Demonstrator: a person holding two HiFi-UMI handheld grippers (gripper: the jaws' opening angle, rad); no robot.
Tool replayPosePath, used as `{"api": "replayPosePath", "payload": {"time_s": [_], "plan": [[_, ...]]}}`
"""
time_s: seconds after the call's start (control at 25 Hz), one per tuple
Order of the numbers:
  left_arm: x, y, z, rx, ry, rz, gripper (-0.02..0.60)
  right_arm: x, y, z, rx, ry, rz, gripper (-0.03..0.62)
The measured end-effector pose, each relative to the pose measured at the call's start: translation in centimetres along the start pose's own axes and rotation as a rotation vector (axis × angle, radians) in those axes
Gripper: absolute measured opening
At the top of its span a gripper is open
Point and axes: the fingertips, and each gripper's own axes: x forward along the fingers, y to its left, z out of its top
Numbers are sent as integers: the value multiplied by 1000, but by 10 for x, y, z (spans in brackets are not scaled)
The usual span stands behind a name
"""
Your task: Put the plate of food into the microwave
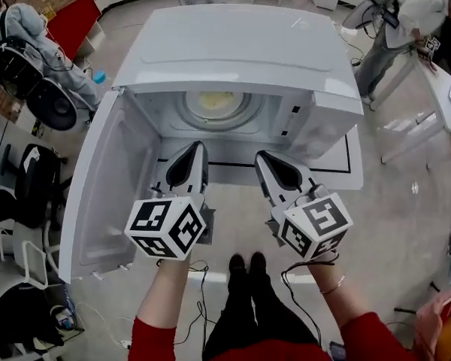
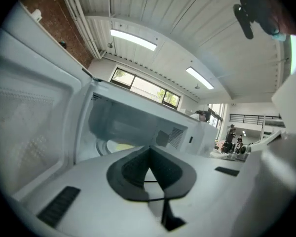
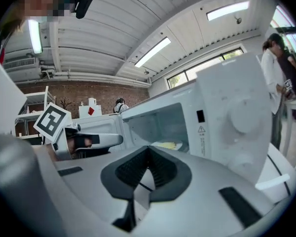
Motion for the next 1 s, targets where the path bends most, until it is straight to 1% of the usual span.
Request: {"api": "replayPosePath", "payload": {"time_s": [0.12, 0.2, 0.28, 0.4, 0.56, 0.68, 0.76, 0.88, 1.0], "plan": [[-26, -19, 2, -28, -16, -32, 8, -30, 5, 2, 21, -8, -5, 14], [-42, -32, 0, -35, -27, -41, 8, -53, 7, 5, 5, -6, -8, 14], [-55, -45, -7, -6, -25, -52, 8, -76, 7, 7, -7, -12, -22, 15], [-82, -61, -20, 34, -10, -76, 8, -107, 14, 5, 35, -14, -41, 14], [-111, -76, -19, 41, -12, -106, 8, -136, 30, 9, 20, -41, -42, 14], [-122, -87, -14, 52, -29, -131, 8, -147, 37, 18, 26, -68, -39, 14], [-123, -89, -12, 55, -39, -135, 8, -149, 37, 20, 24, -85, -42, 14], [-121, -90, -11, 49, -55, -135, 8, -148, 35, 17, 5, -73, -52, 14], [-114, -88, -10, 46, -57, -128, 8, -143, 36, 16, -24, -58, -37, 14]]}}
